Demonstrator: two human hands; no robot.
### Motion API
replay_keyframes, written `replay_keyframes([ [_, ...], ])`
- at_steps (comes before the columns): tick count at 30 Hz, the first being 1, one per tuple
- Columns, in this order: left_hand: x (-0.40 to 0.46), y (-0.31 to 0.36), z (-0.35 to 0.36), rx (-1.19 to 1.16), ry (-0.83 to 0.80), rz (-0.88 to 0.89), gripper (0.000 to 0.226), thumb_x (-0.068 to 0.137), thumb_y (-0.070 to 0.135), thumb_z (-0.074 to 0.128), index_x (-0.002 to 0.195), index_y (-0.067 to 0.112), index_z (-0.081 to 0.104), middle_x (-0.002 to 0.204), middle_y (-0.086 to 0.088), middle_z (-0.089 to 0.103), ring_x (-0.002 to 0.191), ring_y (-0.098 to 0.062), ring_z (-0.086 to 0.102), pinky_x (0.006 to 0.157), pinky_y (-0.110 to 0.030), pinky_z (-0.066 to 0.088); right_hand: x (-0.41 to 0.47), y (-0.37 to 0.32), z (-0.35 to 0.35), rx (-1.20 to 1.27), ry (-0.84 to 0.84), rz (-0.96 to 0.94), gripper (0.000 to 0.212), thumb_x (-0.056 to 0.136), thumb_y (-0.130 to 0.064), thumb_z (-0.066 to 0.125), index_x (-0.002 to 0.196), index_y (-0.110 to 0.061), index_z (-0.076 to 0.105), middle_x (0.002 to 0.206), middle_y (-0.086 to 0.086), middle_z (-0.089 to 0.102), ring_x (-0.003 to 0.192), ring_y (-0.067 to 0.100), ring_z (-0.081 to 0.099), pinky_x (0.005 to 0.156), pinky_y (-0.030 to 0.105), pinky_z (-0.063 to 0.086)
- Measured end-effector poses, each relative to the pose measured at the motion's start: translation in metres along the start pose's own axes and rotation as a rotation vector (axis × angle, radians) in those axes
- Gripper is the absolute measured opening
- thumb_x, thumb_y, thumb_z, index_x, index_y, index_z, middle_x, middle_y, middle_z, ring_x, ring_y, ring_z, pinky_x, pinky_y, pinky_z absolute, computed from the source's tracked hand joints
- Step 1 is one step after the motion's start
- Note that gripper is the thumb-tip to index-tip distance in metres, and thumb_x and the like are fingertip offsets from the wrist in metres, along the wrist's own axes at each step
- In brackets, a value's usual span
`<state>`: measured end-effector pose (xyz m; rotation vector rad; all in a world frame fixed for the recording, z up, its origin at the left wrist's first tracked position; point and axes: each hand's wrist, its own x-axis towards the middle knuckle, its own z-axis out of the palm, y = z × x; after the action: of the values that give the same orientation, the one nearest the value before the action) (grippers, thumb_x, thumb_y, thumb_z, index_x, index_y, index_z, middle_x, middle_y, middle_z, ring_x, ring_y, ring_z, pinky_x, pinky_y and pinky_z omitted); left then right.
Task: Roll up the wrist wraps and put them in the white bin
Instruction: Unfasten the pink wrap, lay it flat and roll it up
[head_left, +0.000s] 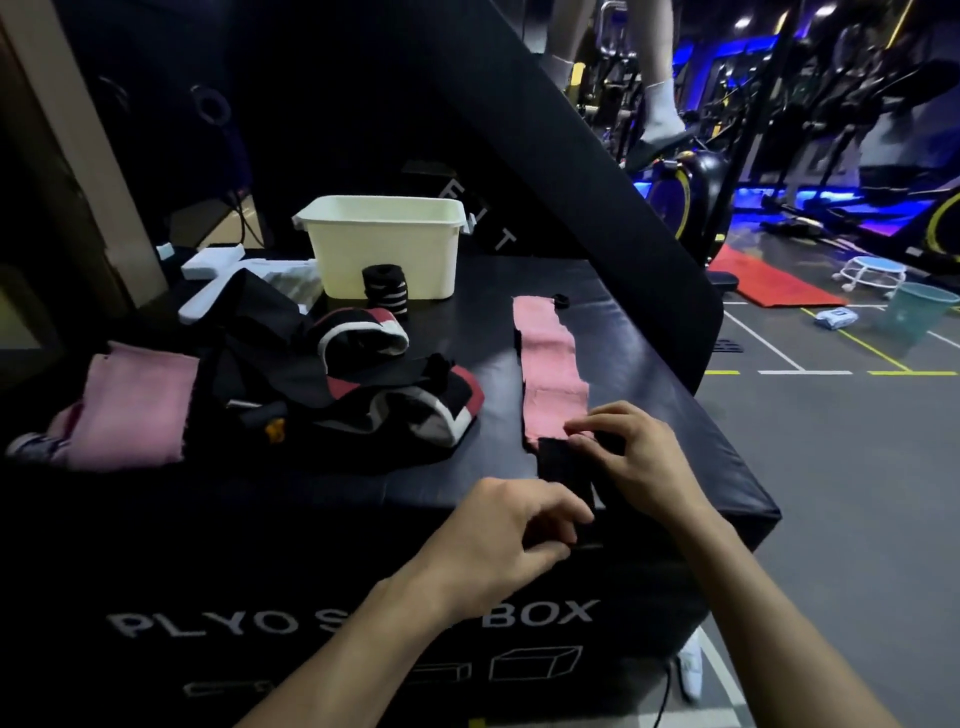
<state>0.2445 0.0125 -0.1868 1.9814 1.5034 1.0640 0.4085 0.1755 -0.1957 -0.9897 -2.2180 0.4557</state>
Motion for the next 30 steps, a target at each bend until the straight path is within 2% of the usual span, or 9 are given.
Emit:
replay_keyframes([
  [7, -0.016, -0.006, -0.032, -0.054, 0.126, 0.026, 0.025, 0.093, 0.013, 0.073, 0.116, 0.023, 0.075, 0.111, 0.014, 0.074, 0.103, -0.006, 0.07, 0.09, -0.028, 0.056, -0.009, -0.027, -0.002, 0.219, 0.093, 0.038, 0.016, 0.093, -0.034, 0.071, 0.092, -0.022, 0.081, 0.093, -0.012, 0.075, 0.087, 0.002, 0.069, 0.077, 0.024, 0.052],
  [10, -0.027, -0.016, -0.062, 0.153, 0.215, 0.056, 0.022, 0.092, 0.016, 0.073, 0.112, 0.024, 0.075, 0.112, 0.016, 0.072, 0.107, -0.005, 0.067, 0.093, -0.03, 0.054, -0.01, -0.044, -0.008, 0.353, 0.117, 0.088, 0.021, 0.097, -0.032, 0.066, 0.09, -0.019, 0.079, 0.087, -0.008, 0.077, 0.077, 0.005, 0.069, 0.071, 0.023, 0.052],
  [12, -0.038, -0.025, -0.088, 0.338, 0.366, 0.046, 0.021, 0.088, 0.016, 0.071, 0.107, 0.025, 0.076, 0.11, 0.015, 0.071, 0.106, -0.007, 0.066, 0.097, -0.032, 0.051, -0.013, -0.055, -0.011, 0.357, 0.178, 0.049, 0.018, 0.098, -0.028, 0.065, 0.09, -0.019, 0.078, 0.088, -0.008, 0.077, 0.079, 0.008, 0.069, 0.073, 0.023, 0.052],
  [16, -0.073, -0.052, -0.148, 0.597, 0.818, -0.188, 0.025, 0.083, 0.012, 0.077, 0.106, 0.021, 0.074, 0.11, 0.002, 0.069, 0.106, -0.026, 0.064, 0.099, -0.044, 0.049, -0.017, -0.078, -0.006, 0.061, 0.241, -0.172, 0.009, 0.095, -0.023, 0.069, 0.091, -0.018, 0.075, 0.094, -0.009, 0.071, 0.094, 0.019, 0.062, 0.084, 0.037, 0.049],
  [19, -0.103, -0.07, -0.18, 0.668, 1.036, -0.577, 0.05, 0.079, 0.023, 0.083, 0.124, 0.018, 0.064, 0.138, -0.01, 0.053, 0.124, -0.042, 0.048, 0.11, -0.054, 0.038, -0.017, -0.097, 0.009, -0.01, 0.215, -0.313, 0.004, 0.094, -0.019, 0.071, 0.093, -0.018, 0.075, 0.094, -0.008, 0.071, 0.093, 0.019, 0.06, 0.084, 0.034, 0.047],
  [21, -0.119, -0.084, -0.192, 0.596, 0.98, -0.822, 0.068, 0.075, 0.036, 0.087, 0.133, 0.017, 0.056, 0.143, -0.013, 0.05, 0.128, -0.044, 0.047, 0.107, -0.054, 0.04, -0.017, -0.107, 0.022, 0.007, 0.197, -0.387, 0.005, 0.094, -0.021, 0.071, 0.092, -0.019, 0.074, 0.093, -0.008, 0.07, 0.09, 0.016, 0.059, 0.081, 0.029, 0.045],
  [24, -0.131, -0.1, -0.194, 0.543, 0.834, -0.975, 0.068, 0.073, 0.046, 0.087, 0.126, 0.022, 0.053, 0.124, -0.006, 0.069, 0.119, -0.038, 0.06, 0.098, -0.054, 0.045, -0.016, -0.118, 0.037, 0.041, 0.152, -0.421, 0.013, 0.096, -0.028, 0.066, 0.092, -0.019, 0.074, 0.093, -0.009, 0.07, 0.091, 0.015, 0.06, 0.081, 0.032, 0.049],
  [27, -0.13, -0.101, -0.192, 0.448, 0.923, -0.938, 0.054, 0.078, 0.034, 0.087, 0.122, 0.023, 0.059, 0.112, -0.004, 0.075, 0.112, -0.036, 0.064, 0.101, -0.051, 0.045, -0.016, -0.128, 0.045, 0.062, 0.117, -0.422, 0.009, 0.095, -0.025, 0.067, 0.094, -0.019, 0.074, 0.094, -0.009, 0.07, 0.093, 0.017, 0.061, 0.08, 0.04, 0.052],
  [30, -0.13, -0.093, -0.194, 0.471, 0.959, -0.821, 0.037, 0.08, 0.032, 0.086, 0.113, 0.023, 0.071, 0.105, -0.007, 0.073, 0.109, -0.035, 0.063, 0.101, -0.05, 0.047, -0.017, -0.138, 0.049, 0.079, 0.092, -0.436, 0.005, 0.096, -0.021, 0.069, 0.094, -0.021, 0.073, 0.093, -0.012, 0.068, 0.092, 0.014, 0.06, 0.079, 0.036, 0.051],
])
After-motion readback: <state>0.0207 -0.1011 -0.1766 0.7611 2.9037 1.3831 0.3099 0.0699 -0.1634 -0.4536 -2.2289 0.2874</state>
